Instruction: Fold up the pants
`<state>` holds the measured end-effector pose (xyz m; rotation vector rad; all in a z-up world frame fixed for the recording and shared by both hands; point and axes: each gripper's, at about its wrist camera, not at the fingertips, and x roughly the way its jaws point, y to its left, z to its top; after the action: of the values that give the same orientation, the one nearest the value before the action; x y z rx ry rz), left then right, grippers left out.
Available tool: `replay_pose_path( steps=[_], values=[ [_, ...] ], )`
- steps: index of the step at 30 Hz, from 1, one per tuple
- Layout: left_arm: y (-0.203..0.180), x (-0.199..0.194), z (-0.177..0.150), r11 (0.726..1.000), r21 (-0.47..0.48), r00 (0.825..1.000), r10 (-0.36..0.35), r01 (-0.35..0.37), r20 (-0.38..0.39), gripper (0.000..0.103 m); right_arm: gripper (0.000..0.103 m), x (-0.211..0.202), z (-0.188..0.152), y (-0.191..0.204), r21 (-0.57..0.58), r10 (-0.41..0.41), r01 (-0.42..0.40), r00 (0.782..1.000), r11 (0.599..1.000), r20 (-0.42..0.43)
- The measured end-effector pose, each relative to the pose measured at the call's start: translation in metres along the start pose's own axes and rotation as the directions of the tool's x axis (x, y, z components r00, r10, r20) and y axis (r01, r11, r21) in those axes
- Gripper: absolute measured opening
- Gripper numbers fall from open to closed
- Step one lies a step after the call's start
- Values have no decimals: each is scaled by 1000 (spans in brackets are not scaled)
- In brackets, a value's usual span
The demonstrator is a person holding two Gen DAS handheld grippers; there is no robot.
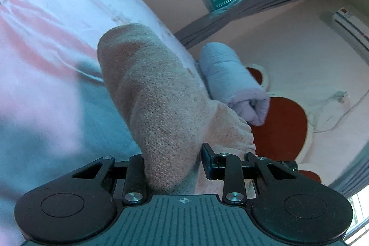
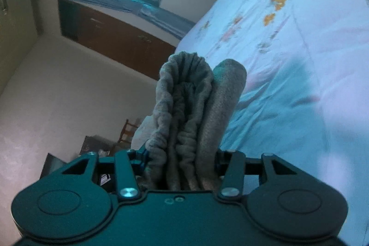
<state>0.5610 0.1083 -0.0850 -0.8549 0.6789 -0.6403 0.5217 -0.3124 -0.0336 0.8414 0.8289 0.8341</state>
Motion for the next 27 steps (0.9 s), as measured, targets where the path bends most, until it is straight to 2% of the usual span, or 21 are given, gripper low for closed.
replay_pose_path(
  steps=[2,3,4,5,6,7,9,10,11,12,13,14,15,16,19,20,22,25,27],
  values=[
    [31,18,2,998,-17,997,67,-68,-25,35,49,11,1,-38,59,-69,69,998,996,3],
    [48,24,-1,993,-28,993,110,-110,-33,37,45,16,-2,-58,96,-134,135,991,986,-11],
    [61,27,-6,997,-38,998,63,-64,-18,37,44,16,-7,-80,125,-124,123,992,984,1],
    [72,24,-11,998,-56,1000,4,-3,17,38,44,11,-11,-91,141,-54,49,998,989,33],
    [76,22,-13,997,-69,999,-22,24,31,38,43,7,-14,-96,141,-15,8,999,990,49],
    [79,19,-13,995,-84,998,-41,44,40,38,43,4,-17,-97,141,7,-15,998,990,58],
    [75,13,-11,997,-74,999,-19,21,29,40,43,-1,-18,-94,137,7,-15,999,990,53],
    [69,7,-11,998,-59,1000,6,-4,28,51,44,-7,-20,-92,141,-3,-5,998,990,57],
    [61,1,-8,999,-33,999,26,-25,33,69,46,-13,-20,-90,143,-23,13,998,990,64],
    [51,-10,-7,998,2,997,64,-64,51,78,48,-23,-21,-83,128,-55,45,996,991,74],
    [41,-24,-9,990,40,989,128,-132,77,94,54,-29,-17,-79,109,-82,72,992,991,91],
    [27,-36,-11,972,93,972,206,-216,114,103,61,-41,-18,-67,75,-119,110,986,991,119],
    [12,-45,-16,943,162,952,268,-290,146,103,66,-48,-20,-54,24,-158,156,977,987,140],
    [0,-50,-19,912,223,936,312,-344,164,103,75,-54,-24,-38,-34,-179,187,971,982,156],
    [-26,-55,-34,804,361,881,430,-473,197,103,76,-50,-31,-3,-154,-216,242,962,958,165],
    [-29,-56,-39,784,385,874,442,-487,204,103,76,-48,-34,4,-170,-235,263,957,949,172],
    [-38,-62,-50,785,391,877,434,-481,207,103,74,-41,-37,13,-188,-256,288,950,939,180],
    [-41,-92,-81,798,408,896,398,-444,198,103,74,-45,-46,16,-170,-254,287,947,943,195],
    [-41,-101,-102,779,423,885,429,-463,180,103,75,-49,-54,13,-163,-264,297,944,941,197]
  ],
)
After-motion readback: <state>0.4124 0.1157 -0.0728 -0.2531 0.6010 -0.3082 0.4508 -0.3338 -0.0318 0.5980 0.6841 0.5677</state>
